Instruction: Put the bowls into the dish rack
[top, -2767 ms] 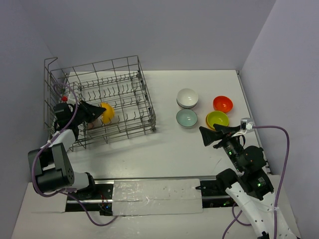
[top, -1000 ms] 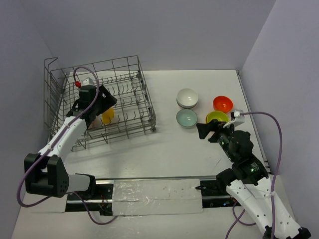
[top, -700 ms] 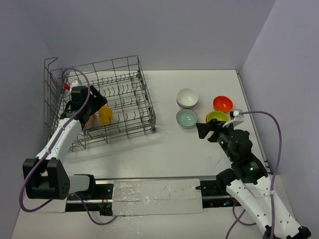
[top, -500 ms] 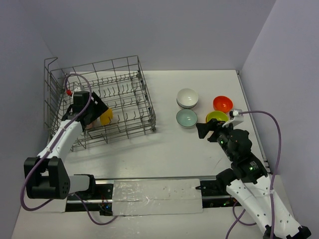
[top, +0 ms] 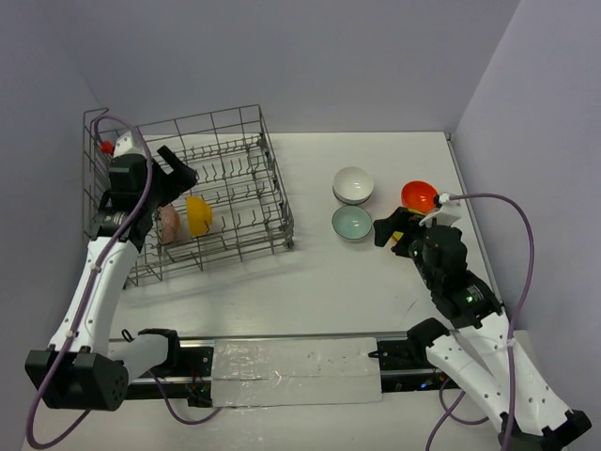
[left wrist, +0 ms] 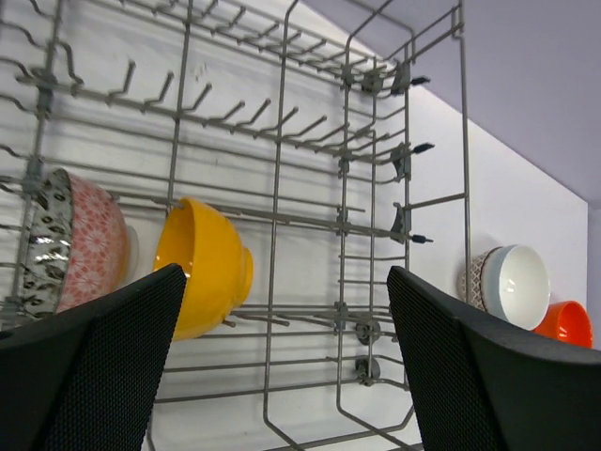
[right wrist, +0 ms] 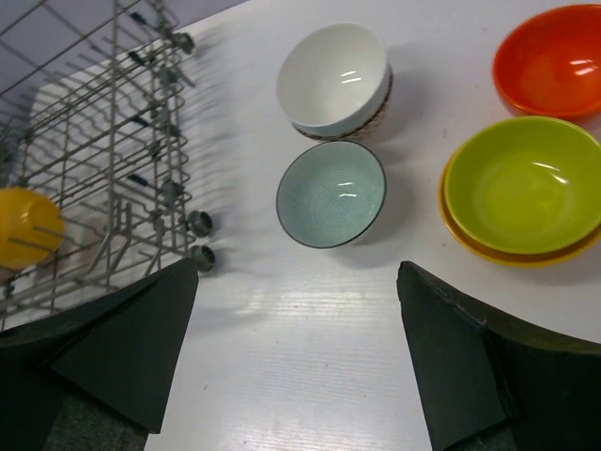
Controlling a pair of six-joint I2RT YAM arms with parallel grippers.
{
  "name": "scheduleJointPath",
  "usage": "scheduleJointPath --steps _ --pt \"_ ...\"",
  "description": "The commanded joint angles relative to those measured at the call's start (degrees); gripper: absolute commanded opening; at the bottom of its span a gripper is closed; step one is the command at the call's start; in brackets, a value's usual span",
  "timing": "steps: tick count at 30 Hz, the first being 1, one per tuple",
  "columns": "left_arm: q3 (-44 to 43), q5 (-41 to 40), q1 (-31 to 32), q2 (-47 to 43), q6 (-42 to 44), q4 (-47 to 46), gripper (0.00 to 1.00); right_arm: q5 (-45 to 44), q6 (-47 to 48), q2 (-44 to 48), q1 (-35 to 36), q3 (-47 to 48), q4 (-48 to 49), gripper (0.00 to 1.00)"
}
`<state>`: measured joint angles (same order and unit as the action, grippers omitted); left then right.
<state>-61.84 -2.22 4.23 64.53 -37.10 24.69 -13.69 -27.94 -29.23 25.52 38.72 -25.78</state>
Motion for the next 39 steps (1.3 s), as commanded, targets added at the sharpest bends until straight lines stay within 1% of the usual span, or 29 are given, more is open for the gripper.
scheduleJointPath --steps 1,2,3,4,6,9,11,13,16,19,21,24,26,30,33,36,37,39 --pt "-2.7 -3.2 0.3 -3.3 6.0 3.4 0.95 -8.4 -3.9 -5.5 0.3 5.3 -4.3 0.96" --pt "-2.0 -3.8 0.3 -4.0 8.0 3.6 0.98 -11.2 -5.3 -7.0 0.2 6.2 -5.3 1.00" --pt "-1.3 -4.3 0.3 -4.7 8.8 3.4 0.99 -12.5 -5.8 -8.5 0.1 7.6 -6.3 1.00" --pt "-0.7 -5.2 0.3 -6.5 9.6 2.9 0.99 -13.4 -6.2 -11.3 -0.5 8.3 -7.0 1.00" --pt "1.6 -5.6 0.3 -8.4 11.8 2.1 0.99 -14.7 -7.5 -14.1 -1.4 9.4 -8.5 1.00" --pt "5.1 -5.4 0.3 -12.5 13.3 0.0 0.99 -13.2 -8.9 -18.9 -5.6 10.8 -8.8 0.99" --pt "7.3 -4.4 0.3 -13.9 13.6 -2.3 0.99 -11.7 -10.0 -20.6 -9.4 11.2 -8.7 0.98" --pt "10.2 -3.3 0.8 -15.1 13.9 -3.9 0.99 -10.7 -11.0 -22.8 -11.4 11.6 -8.8 0.97" --pt "12.4 -3.1 3.0 -15.7 14.7 -4.8 0.99 -11.9 -12.7 -25.3 -13.5 11.6 -8.8 0.95" --pt "13.9 -4.8 5.0 -17.0 15.1 -4.6 0.99 -13.2 -14.3 -26.9 -14.4 11.6 -8.1 0.94" --pt "14.2 -5.7 5.6 -17.7 15.2 -4.6 0.99 -12.6 -14.6 -27.5 -14.4 11.6 -6.9 0.91" --pt "13.9 -5.0 6.7 -18.2 15.5 -4.6 0.99 -8.3 -15.0 -29.7 -14.1 10.4 -3.5 0.83" --pt "13.3 -4.3 7.3 -18.1 15.4 -4.5 0.99 -6.2 -16.8 -31.8 -13.4 10.4 -2.9 0.82" --pt "10.9 -3.0 8.8 -17.8 15.1 -4.3 0.99 -7.7 -17.5 -37.4 -9.2 11.5 -2.3 0.82" --pt "7.7 -2.8 11.7 -15.1 14.4 -4.1 0.99 -5.5 -16.9 -38.7 -8.3 11.1 -0.4 0.82" --pt "3.9 -4.8 16.9 -12.2 13.2 -3.8 0.99 -3.1 -16.1 -38.7 -8.3 10.2 1.8 0.82" --pt "3.1 -5.3 20.5 -10.2 13.1 -4.2 0.99 -3.0 -15.7 -38.4 -8.2 10.0 2.0 0.82" --pt "0.4 -6.9 24.6 -7.8 13.4 -6.0 0.99 -3.5 -15.0 -36.0 -8.1 9.1 2.0 0.82"
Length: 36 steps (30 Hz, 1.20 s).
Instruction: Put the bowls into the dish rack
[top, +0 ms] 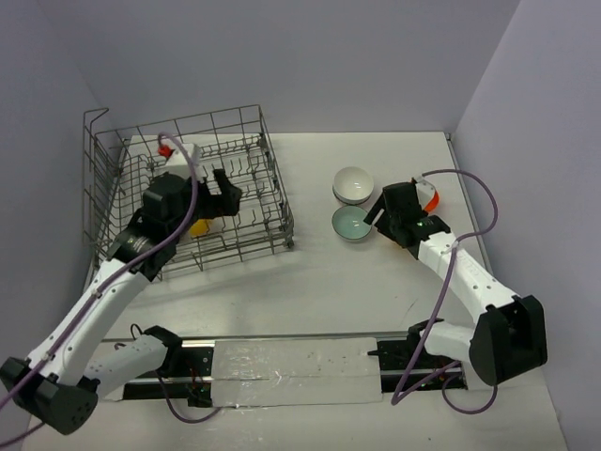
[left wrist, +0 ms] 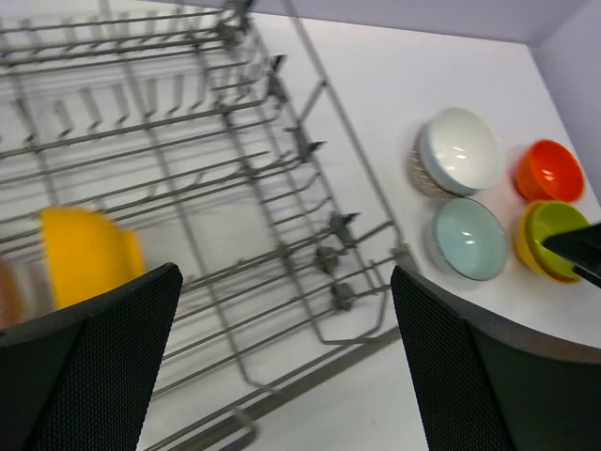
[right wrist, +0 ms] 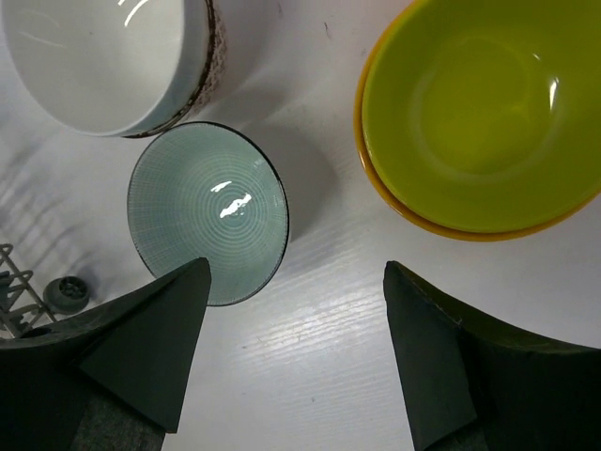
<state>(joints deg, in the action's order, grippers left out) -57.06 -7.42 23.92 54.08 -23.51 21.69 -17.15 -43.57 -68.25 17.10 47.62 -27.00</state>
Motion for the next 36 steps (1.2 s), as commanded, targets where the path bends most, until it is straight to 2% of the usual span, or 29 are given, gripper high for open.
scheduleJointPath --steps 1,3,6,8,13,17,24,28,36 --pt "-5.2 -1.3 9.1 5.6 0.8 -4.1 0.99 -1.2 1.6 4.1 0.3 0.0 2.7 0.82" --pt "-8.5 -1.2 13.6 11.4 2.1 -7.1 0.99 -2.4 2.9 8.0 0.3 -0.5 1.8 0.82" --pt "-13.9 -1.1 22.9 21.1 9.2 -10.2 0.99 -2.5 6.0 15.6 0.3 -3.2 3.3 0.83" --pt "-17.8 -0.1 24.8 26.0 11.2 -12.0 0.99 -1.8 7.6 19.7 0.2 -6.1 4.4 0.85" --pt "-24.8 9.0 27.7 40.1 13.9 -20.4 0.94 -4.6 8.2 32.5 0.2 -11.1 5.9 0.91" --pt "-35.2 11.5 30.3 53.2 18.7 -17.0 0.92 -7.5 7.6 40.3 0.2 -14.5 4.8 0.91" --pt "-44.5 16.7 32.8 66.0 20.8 -13.9 0.84 -10.8 5.9 44.4 0.0 -17.1 1.4 0.93" --pt "-48.6 15.3 33.6 70.9 19.7 -10.4 0.78 -12.7 5.5 43.3 0.0 -16.3 -0.9 0.93" --pt "-49.5 8.1 34.1 76.3 18.0 -8.4 0.65 -11.0 5.5 43.4 0.0 -17.4 0.4 0.93"
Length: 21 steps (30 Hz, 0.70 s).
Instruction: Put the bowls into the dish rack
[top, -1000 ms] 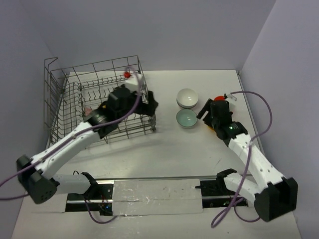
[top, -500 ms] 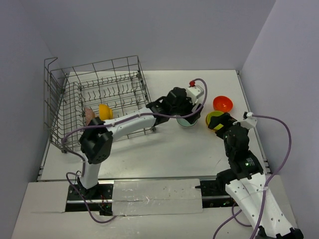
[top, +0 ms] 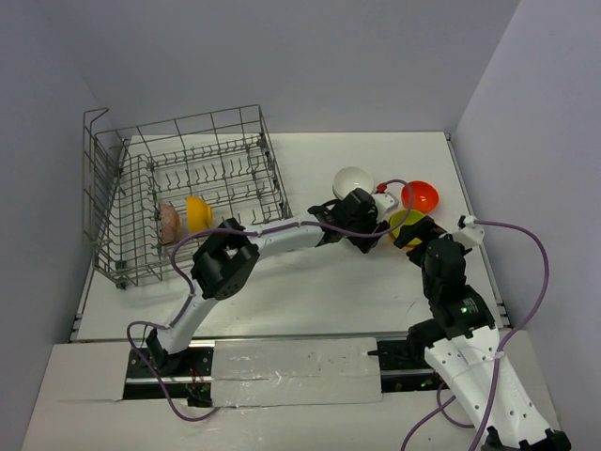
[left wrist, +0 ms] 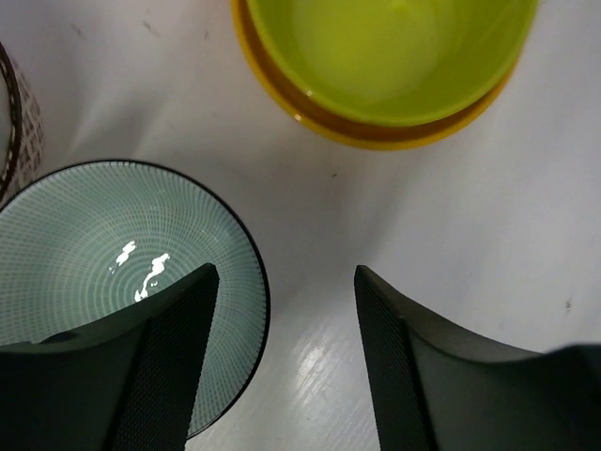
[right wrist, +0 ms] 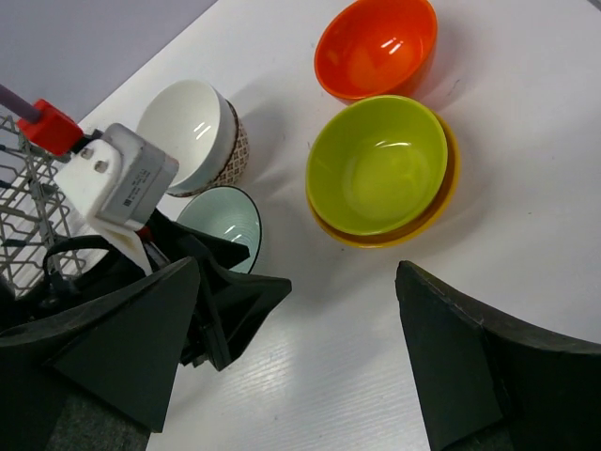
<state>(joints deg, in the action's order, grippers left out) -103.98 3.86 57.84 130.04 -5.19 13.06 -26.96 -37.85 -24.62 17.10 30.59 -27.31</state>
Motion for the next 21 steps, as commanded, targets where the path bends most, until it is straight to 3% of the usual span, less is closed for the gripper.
scheduleJointPath --steps 1,14,18,21 --pt "-2.2 -3.2 0.2 0.3 -0.3 0.0 0.63 -1.2 -0.1 -0.4 0.0 -0.2 0.7 0.93" --pt "-2.0 -3.5 0.2 0.5 -1.3 -0.6 0.38 -0.9 0.1 -0.1 0.0 -0.7 0.7 0.93" --pt "-2.2 -3.5 0.2 0.6 -1.3 -0.1 0.19 -0.9 0.2 -0.2 0.0 -0.6 0.7 0.93" --pt "-1.8 -3.6 0.2 -0.5 -1.2 -0.2 0.10 -0.7 0.1 0.0 0.0 -0.7 0.7 0.93"
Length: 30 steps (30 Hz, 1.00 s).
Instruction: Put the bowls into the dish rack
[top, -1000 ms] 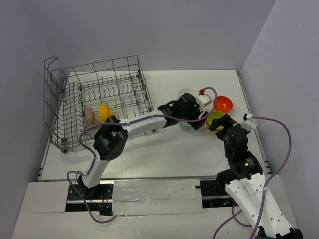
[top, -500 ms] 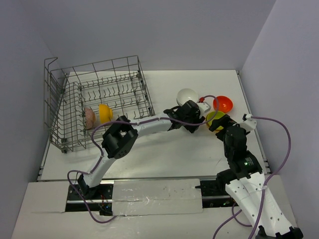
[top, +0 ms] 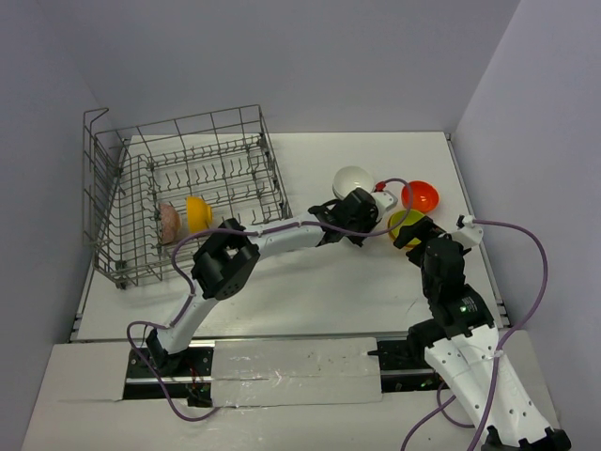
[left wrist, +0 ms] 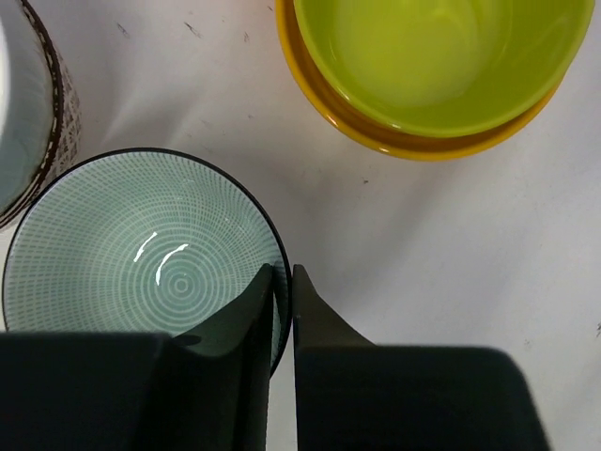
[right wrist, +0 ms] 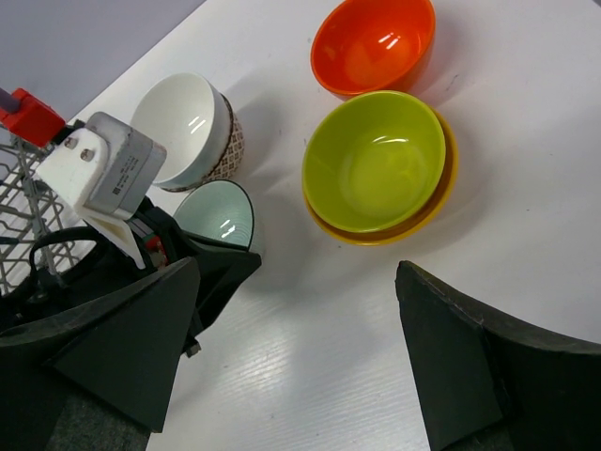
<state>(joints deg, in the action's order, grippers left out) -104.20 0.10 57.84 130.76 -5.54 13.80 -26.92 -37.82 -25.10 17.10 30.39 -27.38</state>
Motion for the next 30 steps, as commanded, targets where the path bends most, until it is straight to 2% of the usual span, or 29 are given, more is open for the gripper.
scheduleJointPath --steps 1,3,11,19,22,25,26,30 --pt "-1.6 0.2 0.2 -1.6 -1.0 -1.0 0.06 -0.7 0.1 0.6 0.0 -0.6 0.8 0.93" --pt "-1.8 0.2 0.2 -3.4 -1.5 -0.4 0.00 -0.7 0.2 0.7 0.0 -0.6 0.7 0.92" --pt "2.5 1.7 0.2 -18.2 -4.9 -2.4 0.00 -1.3 0.7 2.8 0.0 -0.2 0.6 0.92" --pt "8.7 2.8 -1.3 -31.6 -9.1 -4.9 0.00 0.8 2.4 9.2 0.0 -1.8 3.3 0.91" --pt "14.5 2.9 -4.5 -36.9 -13.5 -8.5 0.00 1.8 2.9 9.9 0.0 -1.9 3.5 0.91" --pt "23.1 2.6 -9.8 -48.0 -20.4 -13.4 0.00 3.2 3.5 9.5 0.0 -2.2 4.3 0.90" --pt "28.0 3.5 -13.2 -50.3 -21.8 -17.9 0.00 3.5 3.6 9.2 0.0 -2.2 4.6 0.90" --pt "38.7 5.8 -22.8 -62.3 -29.3 -23.9 0.00 4.9 4.2 8.3 0.0 -2.2 5.5 0.90"
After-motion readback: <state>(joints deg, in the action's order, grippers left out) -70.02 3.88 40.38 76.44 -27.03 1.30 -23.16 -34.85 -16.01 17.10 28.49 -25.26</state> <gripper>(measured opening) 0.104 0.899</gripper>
